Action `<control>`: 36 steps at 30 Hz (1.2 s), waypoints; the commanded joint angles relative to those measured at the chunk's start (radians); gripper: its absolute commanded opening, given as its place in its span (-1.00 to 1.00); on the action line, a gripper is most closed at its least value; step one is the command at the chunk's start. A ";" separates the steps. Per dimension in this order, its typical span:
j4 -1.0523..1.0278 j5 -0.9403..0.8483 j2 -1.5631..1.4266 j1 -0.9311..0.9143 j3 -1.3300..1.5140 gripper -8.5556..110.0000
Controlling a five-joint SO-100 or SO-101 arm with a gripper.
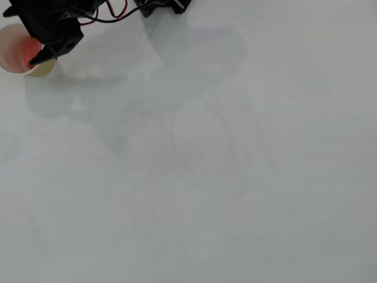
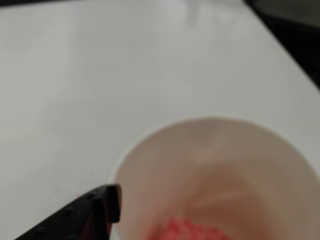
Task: Pick up the cube and drop it in the cup.
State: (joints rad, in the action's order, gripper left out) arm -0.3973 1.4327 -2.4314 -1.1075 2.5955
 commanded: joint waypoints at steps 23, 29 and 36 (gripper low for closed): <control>0.086 -0.015 -0.069 0.202 -0.216 -0.41; 0.075 -0.015 -0.138 0.385 -0.173 -0.61; 0.064 -0.015 -0.276 0.597 0.017 -0.68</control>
State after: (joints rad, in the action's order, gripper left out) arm -0.3528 1.4327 -2.6062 -0.5814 2.6016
